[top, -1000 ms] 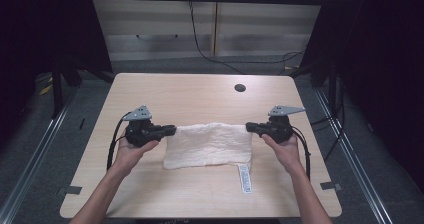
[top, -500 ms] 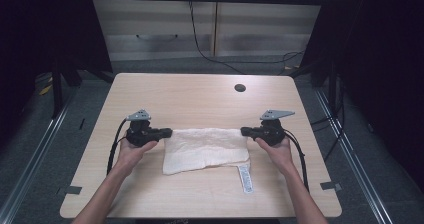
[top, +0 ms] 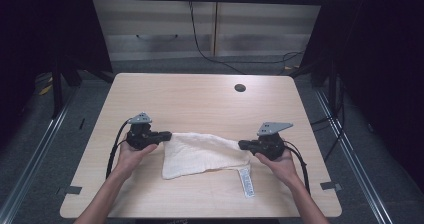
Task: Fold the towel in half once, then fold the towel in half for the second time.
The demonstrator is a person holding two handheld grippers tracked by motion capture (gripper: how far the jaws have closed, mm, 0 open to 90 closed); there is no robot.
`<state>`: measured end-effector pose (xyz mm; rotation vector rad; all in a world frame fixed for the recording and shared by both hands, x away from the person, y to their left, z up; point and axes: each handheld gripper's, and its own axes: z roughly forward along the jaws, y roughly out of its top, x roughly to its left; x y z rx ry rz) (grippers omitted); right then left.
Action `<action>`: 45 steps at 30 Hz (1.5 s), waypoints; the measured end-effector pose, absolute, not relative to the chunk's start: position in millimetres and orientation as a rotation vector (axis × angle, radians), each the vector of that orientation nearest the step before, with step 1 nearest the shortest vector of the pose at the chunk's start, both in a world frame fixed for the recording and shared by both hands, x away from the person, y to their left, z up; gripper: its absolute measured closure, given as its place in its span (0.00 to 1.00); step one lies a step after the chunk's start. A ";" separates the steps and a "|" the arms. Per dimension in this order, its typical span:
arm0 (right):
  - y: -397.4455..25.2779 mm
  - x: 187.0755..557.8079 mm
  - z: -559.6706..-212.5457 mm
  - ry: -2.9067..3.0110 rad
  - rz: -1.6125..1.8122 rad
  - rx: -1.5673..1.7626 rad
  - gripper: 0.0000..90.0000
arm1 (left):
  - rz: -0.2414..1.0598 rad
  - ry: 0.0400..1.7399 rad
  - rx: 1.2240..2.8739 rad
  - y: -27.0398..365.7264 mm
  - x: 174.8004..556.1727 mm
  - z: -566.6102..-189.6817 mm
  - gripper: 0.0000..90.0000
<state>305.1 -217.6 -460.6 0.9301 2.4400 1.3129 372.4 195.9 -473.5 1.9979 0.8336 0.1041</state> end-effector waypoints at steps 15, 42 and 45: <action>-215.1 286.6 -482.7 2.588 1.230 0.902 0.97 | 0.109 0.825 2.002 190.8 369.7 -473.3 0.94; -236.2 272.6 -497.3 2.562 1.125 1.108 0.98 | 0.117 0.669 2.006 155.2 354.0 -454.9 0.94; -234.6 271.9 -496.7 2.558 1.106 1.105 0.98 | 0.128 0.625 2.009 151.3 345.9 -448.9 0.94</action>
